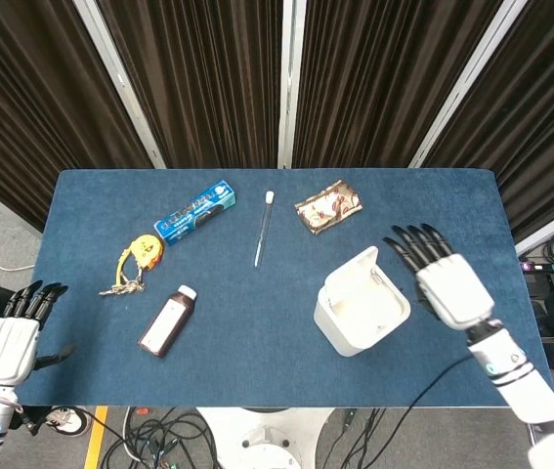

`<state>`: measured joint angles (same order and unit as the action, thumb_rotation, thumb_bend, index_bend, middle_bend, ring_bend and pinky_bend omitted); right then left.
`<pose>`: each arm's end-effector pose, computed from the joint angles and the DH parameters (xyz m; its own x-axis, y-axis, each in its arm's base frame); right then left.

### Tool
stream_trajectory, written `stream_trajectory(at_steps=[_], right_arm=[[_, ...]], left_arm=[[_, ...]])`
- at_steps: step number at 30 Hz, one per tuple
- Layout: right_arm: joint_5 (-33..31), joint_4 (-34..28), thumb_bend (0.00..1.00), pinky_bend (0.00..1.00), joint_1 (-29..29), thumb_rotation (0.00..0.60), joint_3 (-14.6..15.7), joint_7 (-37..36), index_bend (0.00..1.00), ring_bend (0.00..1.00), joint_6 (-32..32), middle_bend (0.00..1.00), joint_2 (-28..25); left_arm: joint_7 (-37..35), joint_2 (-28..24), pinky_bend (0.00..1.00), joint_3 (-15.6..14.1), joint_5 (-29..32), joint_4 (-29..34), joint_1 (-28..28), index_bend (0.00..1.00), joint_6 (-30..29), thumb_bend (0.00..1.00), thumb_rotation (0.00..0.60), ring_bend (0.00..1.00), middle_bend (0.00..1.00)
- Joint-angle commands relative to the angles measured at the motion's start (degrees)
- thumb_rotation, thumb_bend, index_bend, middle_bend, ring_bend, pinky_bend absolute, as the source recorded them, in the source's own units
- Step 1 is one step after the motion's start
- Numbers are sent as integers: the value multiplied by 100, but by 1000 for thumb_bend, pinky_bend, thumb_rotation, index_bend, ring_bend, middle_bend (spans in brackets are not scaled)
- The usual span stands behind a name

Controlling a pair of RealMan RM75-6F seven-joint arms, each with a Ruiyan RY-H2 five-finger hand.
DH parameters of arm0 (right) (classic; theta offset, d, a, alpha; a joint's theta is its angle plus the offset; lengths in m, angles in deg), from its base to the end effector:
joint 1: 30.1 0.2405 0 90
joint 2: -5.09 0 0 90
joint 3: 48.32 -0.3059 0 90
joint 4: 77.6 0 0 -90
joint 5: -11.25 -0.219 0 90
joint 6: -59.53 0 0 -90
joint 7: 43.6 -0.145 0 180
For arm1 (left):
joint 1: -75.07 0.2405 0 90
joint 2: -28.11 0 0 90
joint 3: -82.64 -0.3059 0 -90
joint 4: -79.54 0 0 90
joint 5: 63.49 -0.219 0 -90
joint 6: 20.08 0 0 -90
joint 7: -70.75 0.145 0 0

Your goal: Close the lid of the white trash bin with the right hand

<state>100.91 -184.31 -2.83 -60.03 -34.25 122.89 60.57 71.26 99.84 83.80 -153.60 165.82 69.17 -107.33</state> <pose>-0.2023 -0.3092 0.1700 0.5271 -0.0133 0.8497 -0.7440 -0.4904 0.4539 -0.3566 0.1870 0.1296 0.3834 -0.0117 0.9235 0.9189 -0.0958 -0.3827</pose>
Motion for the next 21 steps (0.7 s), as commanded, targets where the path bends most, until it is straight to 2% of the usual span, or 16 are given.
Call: stream_trajectory(at_steps=[1,12,21], right_arm=[[-207,-285,913,0,352,600,-147,295,0,0,-402,0,-48],[-769,-542,948,0,823,600,-65,747,0,0,-1033,13,156],[-620,-754,958,0,639,600,243,764,0,0,-823,85,-15]], left_arm=[[1,1,137,0,7,0,-3,154,8,0,600,60,134],[-104,8,137,-3,51,-85,29,154,-8,0,600,60,134],[-138,24,137,-33,75,-116,37,155,47,0,600,60,134]])
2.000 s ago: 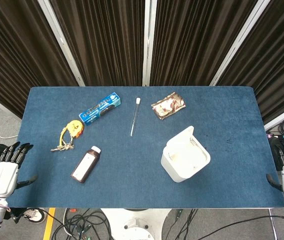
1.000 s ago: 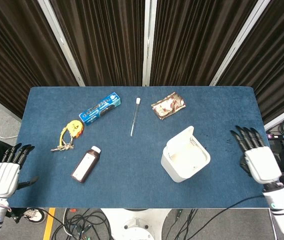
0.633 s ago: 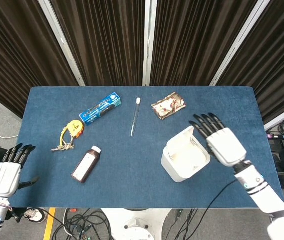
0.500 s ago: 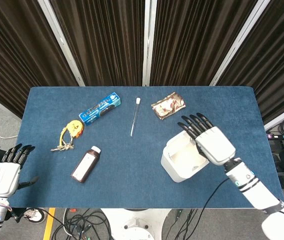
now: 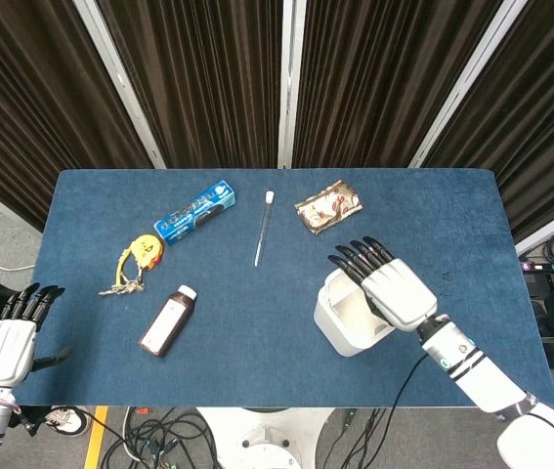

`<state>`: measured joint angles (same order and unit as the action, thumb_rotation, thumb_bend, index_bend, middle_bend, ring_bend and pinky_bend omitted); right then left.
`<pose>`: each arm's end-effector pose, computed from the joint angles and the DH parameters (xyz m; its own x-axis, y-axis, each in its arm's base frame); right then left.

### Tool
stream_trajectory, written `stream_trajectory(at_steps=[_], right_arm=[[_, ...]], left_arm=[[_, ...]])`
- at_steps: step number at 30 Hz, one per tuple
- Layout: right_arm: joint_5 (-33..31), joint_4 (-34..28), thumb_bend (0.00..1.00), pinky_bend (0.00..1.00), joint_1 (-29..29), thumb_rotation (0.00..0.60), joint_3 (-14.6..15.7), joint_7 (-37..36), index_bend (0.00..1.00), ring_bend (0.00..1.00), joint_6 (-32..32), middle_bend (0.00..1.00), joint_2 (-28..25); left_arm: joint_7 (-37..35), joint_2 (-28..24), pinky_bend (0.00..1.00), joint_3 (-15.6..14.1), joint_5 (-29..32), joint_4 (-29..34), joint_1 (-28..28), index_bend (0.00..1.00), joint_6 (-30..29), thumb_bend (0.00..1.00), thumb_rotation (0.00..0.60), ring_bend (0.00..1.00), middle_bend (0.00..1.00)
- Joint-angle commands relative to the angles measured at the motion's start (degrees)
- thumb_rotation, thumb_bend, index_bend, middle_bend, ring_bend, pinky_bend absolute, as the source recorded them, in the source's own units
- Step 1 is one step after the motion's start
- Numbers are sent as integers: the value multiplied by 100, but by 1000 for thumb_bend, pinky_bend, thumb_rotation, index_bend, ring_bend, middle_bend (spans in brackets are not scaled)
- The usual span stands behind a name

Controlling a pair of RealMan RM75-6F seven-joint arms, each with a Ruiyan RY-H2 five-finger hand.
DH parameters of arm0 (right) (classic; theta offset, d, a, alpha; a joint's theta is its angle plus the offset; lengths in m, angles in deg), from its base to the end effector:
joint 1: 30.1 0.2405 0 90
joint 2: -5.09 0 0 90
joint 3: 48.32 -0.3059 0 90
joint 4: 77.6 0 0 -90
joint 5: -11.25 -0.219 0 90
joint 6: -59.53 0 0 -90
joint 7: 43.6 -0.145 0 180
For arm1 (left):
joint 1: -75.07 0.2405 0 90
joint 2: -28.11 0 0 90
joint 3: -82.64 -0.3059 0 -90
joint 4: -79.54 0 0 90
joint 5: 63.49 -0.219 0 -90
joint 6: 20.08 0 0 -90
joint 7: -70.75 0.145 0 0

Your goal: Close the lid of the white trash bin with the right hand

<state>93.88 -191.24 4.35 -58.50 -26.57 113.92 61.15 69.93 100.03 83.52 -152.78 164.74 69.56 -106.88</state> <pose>-0.1612 -0.3110 0.1363 0.5829 -0.1326 0.8017 -0.7040 -0.5750 0.4168 -0.3641 0.1840 0.1290 0.3767 0.0042 0.9263 0.9239 -0.0748 -0.3754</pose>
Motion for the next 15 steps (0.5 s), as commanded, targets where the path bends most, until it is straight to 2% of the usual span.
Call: stream_trajectory(at_steps=[1,11,15], right_arm=[[134,-88,958,0,-121,600,138,-10,0,0,112,92,-107],[937,-339,960,0,-596,600,653,-305,0,0,613,121,-477],[1314,-338,960,0,-774,600,933,-771,0,0,747,120,-554]], left_arm=[[-6,9,137,-7,-14,-13,-2,155,1,0,600,60,134],[37,-2,137,-8,-56,34,-18,155,-7,0,600,60,134],[10,3,137,-9,-103,26,-23,156,-39,0,600,60,134]])
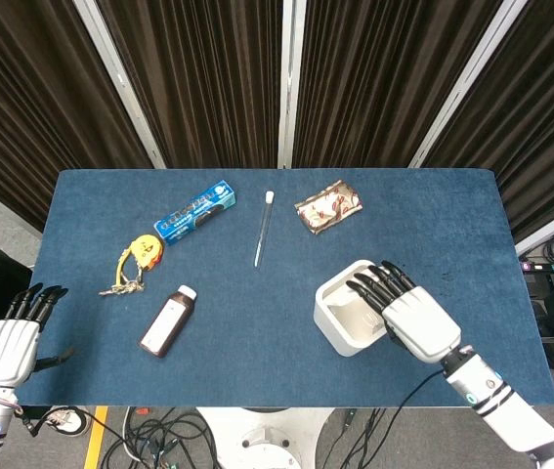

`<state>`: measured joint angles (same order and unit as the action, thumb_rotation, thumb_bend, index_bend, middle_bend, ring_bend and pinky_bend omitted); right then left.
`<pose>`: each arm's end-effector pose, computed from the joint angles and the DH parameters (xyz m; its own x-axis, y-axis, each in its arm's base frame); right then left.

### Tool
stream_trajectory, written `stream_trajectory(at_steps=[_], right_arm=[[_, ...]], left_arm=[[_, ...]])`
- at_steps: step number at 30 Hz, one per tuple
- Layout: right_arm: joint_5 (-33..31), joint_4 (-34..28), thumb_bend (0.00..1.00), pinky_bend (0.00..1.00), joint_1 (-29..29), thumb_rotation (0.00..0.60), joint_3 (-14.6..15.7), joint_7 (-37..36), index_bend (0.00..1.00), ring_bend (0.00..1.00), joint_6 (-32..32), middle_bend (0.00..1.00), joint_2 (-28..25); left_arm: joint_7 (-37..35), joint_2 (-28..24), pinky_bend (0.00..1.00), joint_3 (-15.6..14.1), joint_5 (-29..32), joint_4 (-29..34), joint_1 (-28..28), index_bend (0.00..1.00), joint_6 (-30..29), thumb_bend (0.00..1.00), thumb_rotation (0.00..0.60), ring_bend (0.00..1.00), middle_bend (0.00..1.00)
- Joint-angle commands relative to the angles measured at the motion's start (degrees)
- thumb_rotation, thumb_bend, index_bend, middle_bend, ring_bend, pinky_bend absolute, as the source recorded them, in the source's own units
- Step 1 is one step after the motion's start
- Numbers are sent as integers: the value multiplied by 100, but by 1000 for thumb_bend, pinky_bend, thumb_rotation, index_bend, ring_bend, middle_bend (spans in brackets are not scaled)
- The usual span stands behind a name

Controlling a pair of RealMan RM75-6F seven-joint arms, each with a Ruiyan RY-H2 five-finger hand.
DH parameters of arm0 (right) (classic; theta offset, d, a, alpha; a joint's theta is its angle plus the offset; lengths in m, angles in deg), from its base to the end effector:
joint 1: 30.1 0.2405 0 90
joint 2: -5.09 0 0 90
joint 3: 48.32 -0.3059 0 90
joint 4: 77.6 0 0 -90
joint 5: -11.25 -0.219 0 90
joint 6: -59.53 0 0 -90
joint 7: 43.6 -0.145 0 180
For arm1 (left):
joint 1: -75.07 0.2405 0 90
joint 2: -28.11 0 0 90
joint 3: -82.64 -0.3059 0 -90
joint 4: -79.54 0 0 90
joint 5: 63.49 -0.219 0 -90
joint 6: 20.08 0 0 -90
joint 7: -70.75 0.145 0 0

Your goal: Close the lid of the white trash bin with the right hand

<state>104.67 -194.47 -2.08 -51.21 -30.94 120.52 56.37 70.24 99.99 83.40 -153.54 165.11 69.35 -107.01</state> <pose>-0.1875 -0.2575 0.1524 0.5751 -0.1637 0.8016 -0.7131 -0.5806 0.3930 -0.3604 0.1846 0.1280 0.3771 0.0028 0.9262 0.9224 -0.0919 -0.3753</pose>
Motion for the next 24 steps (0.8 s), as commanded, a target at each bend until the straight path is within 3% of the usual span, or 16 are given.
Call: stream_trajectory(at_steps=[1,8,24], right_arm=[[299,1,959,0,-151,600,261,-455,0,0,85,119,-95],[593,214,959,0,-277,600,509,-719,0,0,128,110,-95],[495,579,960,0,-326,600,646,-751,0,60,-45,92,273]], left_arm=[[-37,17,137,8,-41,-26,-4,158,-45,0,600,60,134],[-53,32,137,-3,-99,-40,13,164,-118,0,600,60,134],[-119,59,137,-6,-80,-112,9,164,-96,0,600,61,134]])
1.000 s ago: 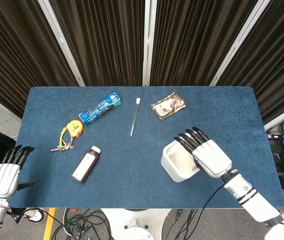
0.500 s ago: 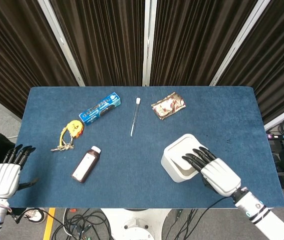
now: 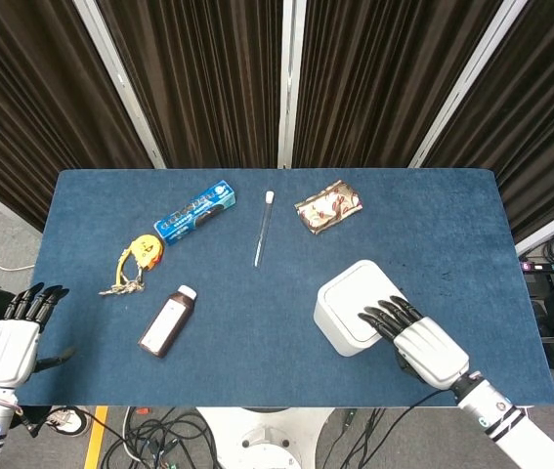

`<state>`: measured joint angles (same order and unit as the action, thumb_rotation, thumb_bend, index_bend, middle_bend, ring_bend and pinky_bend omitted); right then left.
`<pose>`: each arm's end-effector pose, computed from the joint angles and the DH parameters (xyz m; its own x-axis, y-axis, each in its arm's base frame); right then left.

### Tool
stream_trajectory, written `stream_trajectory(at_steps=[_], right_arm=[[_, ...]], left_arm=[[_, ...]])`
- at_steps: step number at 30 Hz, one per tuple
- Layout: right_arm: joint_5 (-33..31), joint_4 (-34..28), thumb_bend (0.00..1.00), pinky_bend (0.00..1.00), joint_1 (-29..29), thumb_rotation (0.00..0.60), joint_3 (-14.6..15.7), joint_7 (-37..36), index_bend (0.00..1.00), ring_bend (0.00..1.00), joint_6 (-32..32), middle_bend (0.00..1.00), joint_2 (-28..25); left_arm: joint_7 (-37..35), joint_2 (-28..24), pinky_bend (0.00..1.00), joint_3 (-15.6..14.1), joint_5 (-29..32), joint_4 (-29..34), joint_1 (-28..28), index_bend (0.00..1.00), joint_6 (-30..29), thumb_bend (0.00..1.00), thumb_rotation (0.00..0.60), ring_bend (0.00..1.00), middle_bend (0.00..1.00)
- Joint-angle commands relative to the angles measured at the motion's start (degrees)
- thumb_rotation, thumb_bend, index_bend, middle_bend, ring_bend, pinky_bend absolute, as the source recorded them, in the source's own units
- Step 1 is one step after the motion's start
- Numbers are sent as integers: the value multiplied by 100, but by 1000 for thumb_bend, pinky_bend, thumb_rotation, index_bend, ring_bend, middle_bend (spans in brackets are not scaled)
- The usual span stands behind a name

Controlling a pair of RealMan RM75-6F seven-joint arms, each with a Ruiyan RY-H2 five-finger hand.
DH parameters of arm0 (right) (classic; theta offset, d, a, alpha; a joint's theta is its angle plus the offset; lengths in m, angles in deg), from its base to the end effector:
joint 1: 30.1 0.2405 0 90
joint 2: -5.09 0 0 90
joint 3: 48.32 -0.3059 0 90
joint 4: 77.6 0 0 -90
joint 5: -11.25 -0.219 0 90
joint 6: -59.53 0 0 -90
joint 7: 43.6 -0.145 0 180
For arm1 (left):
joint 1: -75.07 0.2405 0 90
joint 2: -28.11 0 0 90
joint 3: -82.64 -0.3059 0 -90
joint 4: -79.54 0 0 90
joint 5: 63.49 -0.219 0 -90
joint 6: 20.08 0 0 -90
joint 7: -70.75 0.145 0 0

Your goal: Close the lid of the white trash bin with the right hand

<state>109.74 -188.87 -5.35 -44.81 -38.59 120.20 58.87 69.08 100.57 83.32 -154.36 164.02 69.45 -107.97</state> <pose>-0.2340 -0.2275 0.1305 0.5447 -0.3236 0.7737 -0.7752 -0.5463 0.3172 -0.3607 0.1837 0.1271 0.3658 -0.0105 0.9306 0.9252 -0.1044 -0.3648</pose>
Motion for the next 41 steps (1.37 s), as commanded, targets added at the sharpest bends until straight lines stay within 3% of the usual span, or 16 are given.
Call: stream_trajectory(at_steps=[1,13,20,25,27,31,38,41], right_arm=[[-20,31,960,0,1,600,11,21,0,60,-25,92,41],[-121,195,965,0,-21,600,104,10,0,61,-127,97,226],[282,184,965,0,-266,600,-63,-247,0,34,860,77,108],[273,647,918,0,-677,600,-225,-433,0,0,1833,33,203],[-52,995,834,0,-906,600,-263,-301,0,0,2039,13,291],[-892,1753,556,0,-1381,600,-303,65,0,0,2242,0,600],[-1586,2978,44,0,-1912,600,-402,-740,0,0,2491,0,1245],[-1577,3304,0,0,-1949,600,-472,-919,0,0,2558,0,1418]], left_arm=[[-8,2,137,3,2,-5,-2,164,1,0,600,61,134],[-23,-3,137,0,1,-13,6,164,-12,0,600,60,134],[-14,1,137,7,6,-9,-1,164,-4,0,600,60,134],[-20,5,137,9,1,-1,8,164,-28,0,600,60,134],[-21,-5,137,12,-1,4,16,164,-49,0,600,60,134],[-15,-40,137,11,-2,55,19,164,-51,0,600,61,134],[35,-72,137,25,-47,137,-25,164,-32,0,600,61,134],[53,-12,137,74,-71,100,-10,170,-151,0,600,60,136]])
